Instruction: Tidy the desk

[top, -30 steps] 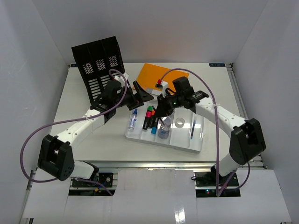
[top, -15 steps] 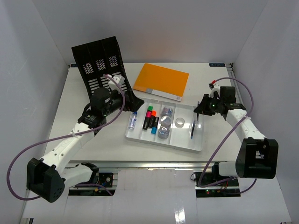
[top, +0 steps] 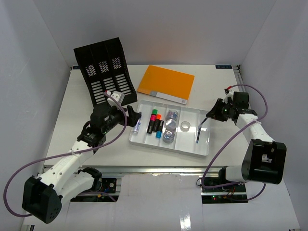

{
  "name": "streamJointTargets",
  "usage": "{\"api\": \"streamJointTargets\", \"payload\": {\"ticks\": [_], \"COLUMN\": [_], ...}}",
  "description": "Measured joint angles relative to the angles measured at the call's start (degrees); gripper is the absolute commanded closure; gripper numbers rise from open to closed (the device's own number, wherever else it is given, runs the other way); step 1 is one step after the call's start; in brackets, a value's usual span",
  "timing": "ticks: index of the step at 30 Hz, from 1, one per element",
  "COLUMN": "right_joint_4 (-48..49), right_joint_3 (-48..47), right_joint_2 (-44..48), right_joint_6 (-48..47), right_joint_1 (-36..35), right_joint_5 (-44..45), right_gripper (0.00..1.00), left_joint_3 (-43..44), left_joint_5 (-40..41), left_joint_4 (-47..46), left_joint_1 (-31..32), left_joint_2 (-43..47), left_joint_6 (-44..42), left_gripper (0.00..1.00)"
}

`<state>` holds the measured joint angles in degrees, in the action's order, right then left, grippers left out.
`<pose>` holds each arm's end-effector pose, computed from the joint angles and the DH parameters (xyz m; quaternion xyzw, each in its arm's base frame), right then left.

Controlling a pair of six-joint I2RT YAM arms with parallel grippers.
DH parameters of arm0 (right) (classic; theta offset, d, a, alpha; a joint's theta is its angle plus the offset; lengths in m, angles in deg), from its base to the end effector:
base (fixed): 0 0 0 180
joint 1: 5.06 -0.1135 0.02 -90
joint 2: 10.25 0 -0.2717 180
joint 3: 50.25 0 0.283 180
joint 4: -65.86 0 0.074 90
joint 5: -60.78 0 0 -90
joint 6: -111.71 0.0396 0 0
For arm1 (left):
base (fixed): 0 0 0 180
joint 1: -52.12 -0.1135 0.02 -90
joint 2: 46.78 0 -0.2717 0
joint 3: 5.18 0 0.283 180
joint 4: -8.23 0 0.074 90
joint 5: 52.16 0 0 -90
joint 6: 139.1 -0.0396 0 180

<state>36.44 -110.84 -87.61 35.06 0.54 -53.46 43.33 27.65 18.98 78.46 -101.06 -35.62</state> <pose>0.3079 -0.0138 0.2175 0.0721 0.9076 0.2190 0.3508 0.2221 -0.1178 0.2735 0.1422 0.7872 -0.2698 0.5360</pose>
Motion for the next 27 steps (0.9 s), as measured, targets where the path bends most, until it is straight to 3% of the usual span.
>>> {"api": "streamJointTargets", "payload": {"ticks": [3,11,18,23,27], "right_joint_4": [0.8,0.5,-1.3,-2.5,-2.8], "right_joint_3": [1.1,1.1,-7.0,-13.2,-14.6], "right_joint_2": [0.0,0.0,-1.4,-5.3,-7.9], "right_joint_6": [-0.1,-2.3,-8.6,-15.9,-19.1], "right_joint_1": [0.0,0.0,0.0,-0.4,-1.1], "right_joint_5": [0.0,0.1,-2.7,-8.3,-7.8], "right_gripper": [0.56,0.45,0.37,0.4,0.54], "left_joint_3": [-0.2,-0.2,-0.2,-0.2,-0.2], "left_joint_5": [0.6,1.4,1.9,2.1,2.2], "left_joint_4": [-0.6,-1.4,-1.5,-1.5,-1.5], "left_joint_1": [0.0,0.0,0.0,0.0,0.0], "left_joint_2": [1.8,3.9,3.9,4.2,4.4], "left_joint_6": [-0.5,-1.4,-2.0,-2.4,-2.8], "left_gripper": [0.02,0.02,0.02,0.02,0.02]}}
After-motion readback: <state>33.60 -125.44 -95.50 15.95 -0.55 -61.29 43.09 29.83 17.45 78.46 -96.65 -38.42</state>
